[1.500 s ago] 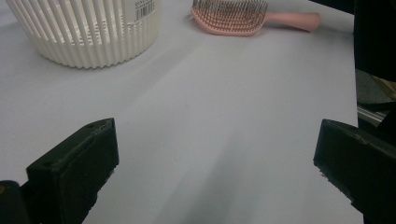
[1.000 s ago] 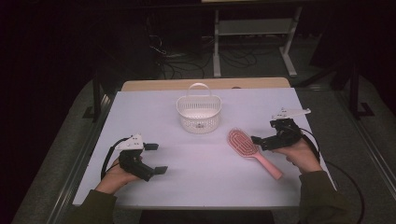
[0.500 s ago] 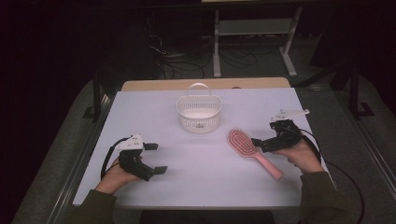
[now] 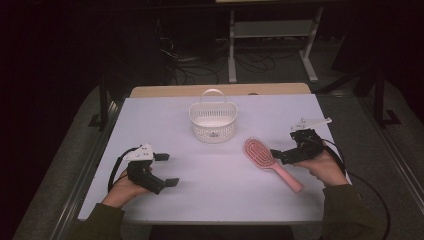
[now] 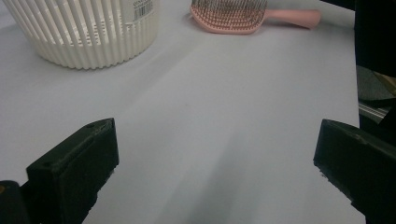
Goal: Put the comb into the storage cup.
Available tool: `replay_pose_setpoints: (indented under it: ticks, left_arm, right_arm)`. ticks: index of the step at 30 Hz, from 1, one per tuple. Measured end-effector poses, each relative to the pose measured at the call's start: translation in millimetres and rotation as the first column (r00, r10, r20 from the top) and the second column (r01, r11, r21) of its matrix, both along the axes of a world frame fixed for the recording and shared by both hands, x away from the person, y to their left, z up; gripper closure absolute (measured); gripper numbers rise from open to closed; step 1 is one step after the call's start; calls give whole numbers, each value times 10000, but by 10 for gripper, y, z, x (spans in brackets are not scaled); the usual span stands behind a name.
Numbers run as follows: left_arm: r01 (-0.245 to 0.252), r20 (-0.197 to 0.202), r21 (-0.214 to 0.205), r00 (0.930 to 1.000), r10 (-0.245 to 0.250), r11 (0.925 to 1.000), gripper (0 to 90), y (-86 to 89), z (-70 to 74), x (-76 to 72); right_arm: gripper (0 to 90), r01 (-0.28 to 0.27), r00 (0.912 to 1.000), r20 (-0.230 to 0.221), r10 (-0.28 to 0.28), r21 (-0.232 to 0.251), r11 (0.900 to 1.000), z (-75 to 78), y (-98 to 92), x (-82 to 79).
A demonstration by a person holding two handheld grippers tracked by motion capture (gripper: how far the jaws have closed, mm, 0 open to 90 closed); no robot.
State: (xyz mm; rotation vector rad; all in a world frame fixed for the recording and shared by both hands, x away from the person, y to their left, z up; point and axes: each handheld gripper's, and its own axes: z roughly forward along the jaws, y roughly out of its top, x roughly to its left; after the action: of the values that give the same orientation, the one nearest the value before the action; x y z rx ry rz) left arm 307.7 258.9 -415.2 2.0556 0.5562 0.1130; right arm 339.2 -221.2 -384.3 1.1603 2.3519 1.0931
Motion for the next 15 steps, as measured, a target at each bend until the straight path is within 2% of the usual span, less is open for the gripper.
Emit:
replay_pose_setpoints:
  ticks: [15]
  left_arm:
    - [8, 14, 1, 10000, -8, 10000, 0, -2, 0, -1]
  right_arm:
    - [10, -144, 9998, -153, 141, -203, 9997, -2, 21, -17]
